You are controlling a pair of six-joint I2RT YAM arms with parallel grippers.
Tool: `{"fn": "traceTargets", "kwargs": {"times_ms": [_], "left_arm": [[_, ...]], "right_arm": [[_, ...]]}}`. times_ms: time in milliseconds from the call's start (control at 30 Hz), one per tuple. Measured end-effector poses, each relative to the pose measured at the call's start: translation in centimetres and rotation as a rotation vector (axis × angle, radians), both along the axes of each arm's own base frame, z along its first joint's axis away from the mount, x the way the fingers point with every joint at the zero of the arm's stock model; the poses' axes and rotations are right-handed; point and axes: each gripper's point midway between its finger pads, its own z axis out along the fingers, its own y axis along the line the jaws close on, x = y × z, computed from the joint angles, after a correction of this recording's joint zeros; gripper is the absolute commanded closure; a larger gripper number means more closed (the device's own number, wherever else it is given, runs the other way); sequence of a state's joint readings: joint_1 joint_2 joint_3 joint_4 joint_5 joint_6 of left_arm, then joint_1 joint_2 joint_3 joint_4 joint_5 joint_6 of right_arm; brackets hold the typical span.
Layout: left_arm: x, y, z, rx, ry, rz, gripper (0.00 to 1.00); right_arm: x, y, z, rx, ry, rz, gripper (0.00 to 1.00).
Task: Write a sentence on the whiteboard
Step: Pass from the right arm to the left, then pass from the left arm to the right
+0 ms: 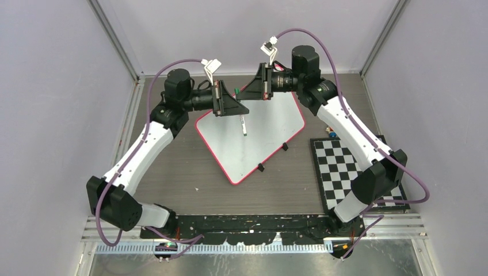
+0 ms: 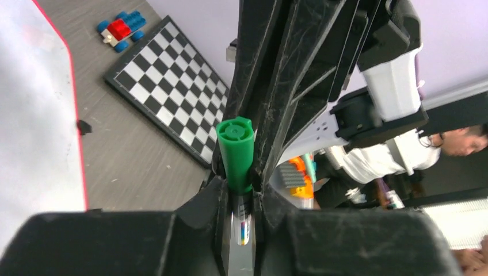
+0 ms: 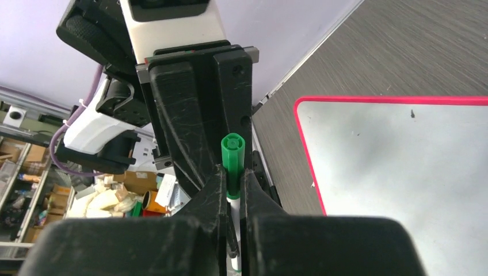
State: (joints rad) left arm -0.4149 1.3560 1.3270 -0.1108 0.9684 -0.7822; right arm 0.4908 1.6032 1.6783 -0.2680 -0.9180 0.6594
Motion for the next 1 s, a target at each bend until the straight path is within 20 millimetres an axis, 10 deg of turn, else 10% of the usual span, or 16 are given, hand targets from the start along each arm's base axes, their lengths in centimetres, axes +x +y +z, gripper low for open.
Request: {"fn": "traceTargets", "kwargs": {"times_ms": [67, 200, 300, 533, 1000], "left_arm": [[0.3, -0.1, -0.6, -0.011, 0.044, 0.004, 1.00], [0.8, -0.2, -0.4, -0.031, 0.065, 0.026, 1.00], [0.8, -0.3, -0.1, -0.047, 0.060, 0.024, 1.00], [2.6, 1.1, 0.5, -0.090, 0.059, 0.126, 1.00], [5.6, 3.2, 2.7, -0.255, 0.098, 0.299, 1.00]], "right_arm": [[0.2, 0.1, -0.2, -0.004, 0.001, 0.001, 0.90], [0.7, 0.3, 0.0, 0.004, 0.022, 0.004, 0.38], [1.5, -0.1, 1.4, 0.029, 0.013, -0.022, 0.23], [4.8, -3.3, 2.8, 0.139, 0.061, -0.134, 0.22], [-0.8, 0.9, -0.7, 0.138, 0.222, 0.037, 0.39]]}}
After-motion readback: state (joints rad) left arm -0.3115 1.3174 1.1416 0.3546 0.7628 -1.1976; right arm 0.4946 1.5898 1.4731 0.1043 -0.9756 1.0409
